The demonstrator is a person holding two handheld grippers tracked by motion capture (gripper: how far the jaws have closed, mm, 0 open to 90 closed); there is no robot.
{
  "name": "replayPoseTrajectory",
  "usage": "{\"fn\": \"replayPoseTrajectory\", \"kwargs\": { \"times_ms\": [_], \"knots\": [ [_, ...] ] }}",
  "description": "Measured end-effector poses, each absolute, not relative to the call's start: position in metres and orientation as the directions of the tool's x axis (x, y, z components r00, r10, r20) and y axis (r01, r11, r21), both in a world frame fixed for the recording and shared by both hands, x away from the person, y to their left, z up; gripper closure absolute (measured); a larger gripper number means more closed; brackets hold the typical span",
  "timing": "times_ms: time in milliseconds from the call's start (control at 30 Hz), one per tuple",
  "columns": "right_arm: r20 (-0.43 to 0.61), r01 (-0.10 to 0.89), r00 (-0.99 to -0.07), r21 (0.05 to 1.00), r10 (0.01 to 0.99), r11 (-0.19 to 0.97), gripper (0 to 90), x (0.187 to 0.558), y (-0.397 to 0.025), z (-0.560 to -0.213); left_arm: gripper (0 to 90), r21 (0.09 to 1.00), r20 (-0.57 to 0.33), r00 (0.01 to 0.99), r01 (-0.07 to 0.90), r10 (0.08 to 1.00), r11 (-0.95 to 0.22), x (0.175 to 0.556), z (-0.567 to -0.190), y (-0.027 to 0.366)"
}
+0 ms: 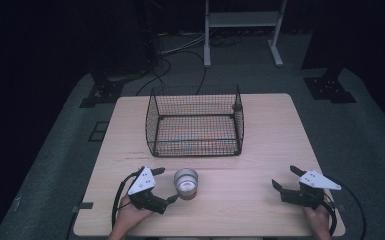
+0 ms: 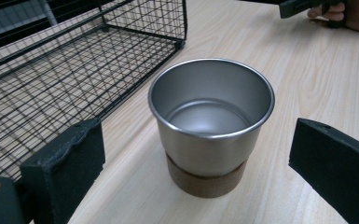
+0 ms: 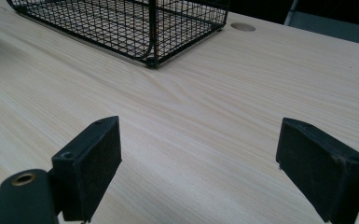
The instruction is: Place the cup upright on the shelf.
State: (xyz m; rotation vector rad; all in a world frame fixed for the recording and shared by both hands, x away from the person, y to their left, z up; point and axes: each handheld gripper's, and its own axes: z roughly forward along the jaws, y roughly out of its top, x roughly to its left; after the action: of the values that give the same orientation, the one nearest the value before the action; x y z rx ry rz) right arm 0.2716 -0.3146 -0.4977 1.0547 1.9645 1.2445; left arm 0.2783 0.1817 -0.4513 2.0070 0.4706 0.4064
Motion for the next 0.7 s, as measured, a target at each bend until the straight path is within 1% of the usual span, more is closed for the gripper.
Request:
{"fn": "replayPoseTrajectory", "kwargs": {
  "times_ms": [267,333,433,700],
  "knots": [
    [-0.058,0.311,-0.520,0.916,0.852,0.253,13.3,0.272,-0.315,-0.498,1.8,0.869,0.086,0.888,0.154,0.451,-0.470,0.284,-0.450,0.169],
    [-0.058,0.311,-0.521,0.916,0.852,0.253,13.3,0.272,-0.315,-0.498,1.4,0.862,0.078,0.892,0.165,0.446,-0.480,0.287,-0.451,0.167],
    [-0.059,0.311,-0.521,0.916,0.852,0.253,13.3,0.272,-0.315,-0.498,1.4,0.858,0.037,0.899,0.195,0.437,-0.474,0.292,-0.454,0.164],
    [-0.058,0.311,-0.518,0.917,0.854,0.251,13.3,0.272,-0.315,-0.498,1.4,0.831,0.019,0.909,0.217,0.416,-0.513,0.298,-0.461,0.156]
  ]
}}
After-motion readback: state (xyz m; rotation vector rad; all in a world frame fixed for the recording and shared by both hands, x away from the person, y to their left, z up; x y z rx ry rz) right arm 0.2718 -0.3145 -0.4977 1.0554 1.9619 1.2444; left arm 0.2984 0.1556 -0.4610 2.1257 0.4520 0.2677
